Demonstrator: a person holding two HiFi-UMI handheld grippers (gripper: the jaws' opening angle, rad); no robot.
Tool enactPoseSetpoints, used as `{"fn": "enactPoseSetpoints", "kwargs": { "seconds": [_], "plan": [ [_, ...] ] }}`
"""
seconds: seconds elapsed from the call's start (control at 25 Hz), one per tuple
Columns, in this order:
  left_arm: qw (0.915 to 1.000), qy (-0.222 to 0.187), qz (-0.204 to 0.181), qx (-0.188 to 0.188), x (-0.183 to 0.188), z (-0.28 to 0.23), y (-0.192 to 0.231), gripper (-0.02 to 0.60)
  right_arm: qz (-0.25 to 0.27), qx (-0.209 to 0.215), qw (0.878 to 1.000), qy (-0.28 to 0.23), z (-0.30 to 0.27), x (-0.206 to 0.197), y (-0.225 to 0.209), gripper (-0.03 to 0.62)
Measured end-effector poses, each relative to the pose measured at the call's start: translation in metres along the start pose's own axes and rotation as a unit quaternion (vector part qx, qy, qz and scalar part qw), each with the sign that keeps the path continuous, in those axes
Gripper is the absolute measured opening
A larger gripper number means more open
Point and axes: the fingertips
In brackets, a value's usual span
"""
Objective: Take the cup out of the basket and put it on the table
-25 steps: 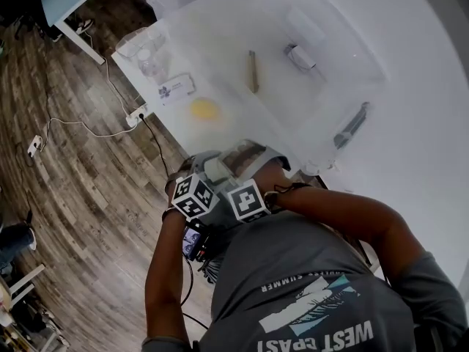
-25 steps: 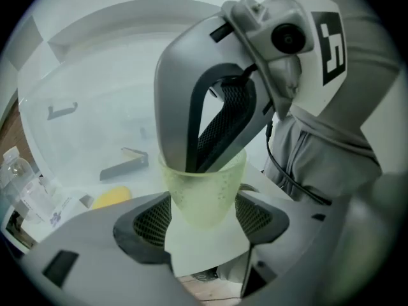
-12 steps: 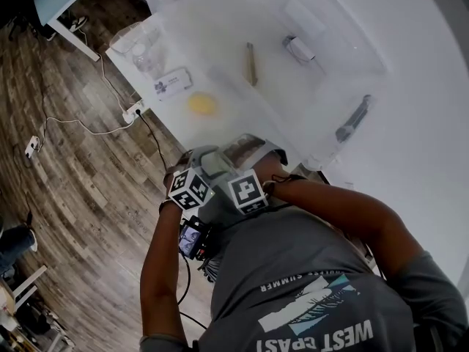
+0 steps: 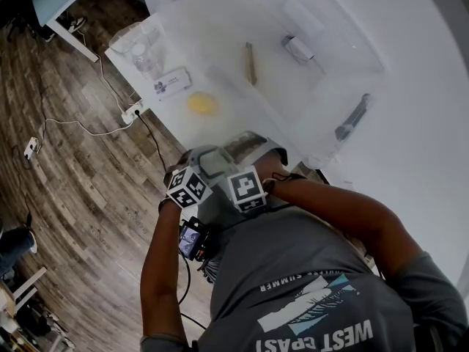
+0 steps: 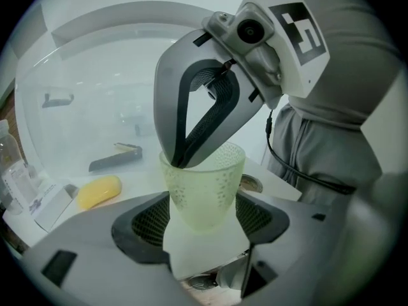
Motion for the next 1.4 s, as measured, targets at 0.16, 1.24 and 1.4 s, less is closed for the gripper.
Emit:
{"fn": "enactPoseSetpoints", "kwargs": {
  "seconds": [0.16,1.24,1.4],
  "plan": [
    [0.9999,-0.012,0.01,0.001,0.002,0.003,0.0,0.324,-0.007,-0.004,1.0,0.004,0.002,-0.003,-0.003,0.012],
    [0.9718,-0.079,-0.038,0.219,0.12,0.17,-0.039,0.324,-0.267,-0.137,0.92,-0.251,0.179,0.041,-0.092,0.012],
    [0.9607,-0.079,-0.1,0.246,0.177,0.193,-0.064,0.288,-0.322,-0.172,0.879,-0.306,0.233,0.034,-0.125,0.012]
  ]
}}
Point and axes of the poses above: the fingertips, and each gripper's own axes: z backward along the fingers, y to its left, x out of its top, and after that the axes turned 12 degrees about -x, right-handed
